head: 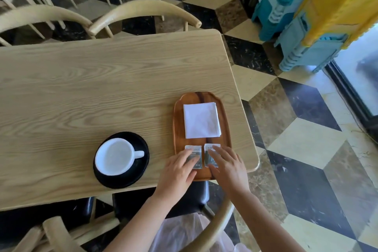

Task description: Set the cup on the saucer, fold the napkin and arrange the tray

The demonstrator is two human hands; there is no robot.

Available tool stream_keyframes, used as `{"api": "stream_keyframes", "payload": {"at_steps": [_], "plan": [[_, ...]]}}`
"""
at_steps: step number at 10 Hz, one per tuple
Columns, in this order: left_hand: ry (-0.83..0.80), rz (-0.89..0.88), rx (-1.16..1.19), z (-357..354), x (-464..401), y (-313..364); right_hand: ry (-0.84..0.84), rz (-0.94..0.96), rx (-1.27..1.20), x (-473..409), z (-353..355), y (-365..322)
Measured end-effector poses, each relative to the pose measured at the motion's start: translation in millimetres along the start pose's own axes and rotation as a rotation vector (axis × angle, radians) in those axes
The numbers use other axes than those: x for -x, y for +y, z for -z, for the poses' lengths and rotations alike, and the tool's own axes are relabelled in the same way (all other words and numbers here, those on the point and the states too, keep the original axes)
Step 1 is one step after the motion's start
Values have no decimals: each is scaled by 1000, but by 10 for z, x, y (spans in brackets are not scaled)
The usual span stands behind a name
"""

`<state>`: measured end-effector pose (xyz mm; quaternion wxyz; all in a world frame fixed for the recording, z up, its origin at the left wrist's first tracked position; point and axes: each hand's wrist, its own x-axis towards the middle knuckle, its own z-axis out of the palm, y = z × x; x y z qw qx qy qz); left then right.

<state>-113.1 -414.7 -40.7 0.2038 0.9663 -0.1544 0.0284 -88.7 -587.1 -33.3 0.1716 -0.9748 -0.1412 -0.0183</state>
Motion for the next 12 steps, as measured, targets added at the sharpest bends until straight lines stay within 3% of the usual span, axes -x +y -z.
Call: {"api": "stream_keyframes", "payload": {"at_steps": [5,8,9,10,12], "plan": [[-28,137,132,-126,-154,82,-88,-5,-46,-77,72,10],[1,133,132,12,-144,107,-17,-1,-14,-129,181,-34],[-21,147,102,298,-226,80,-140,-35,17,-300,373,-149],[-109,158,34,744,-438,13,-243,31,39,-612,619,-329],[-432,233,-139,1899,-1007,-78,-420,98,42,-1363,1358,-953]]}}
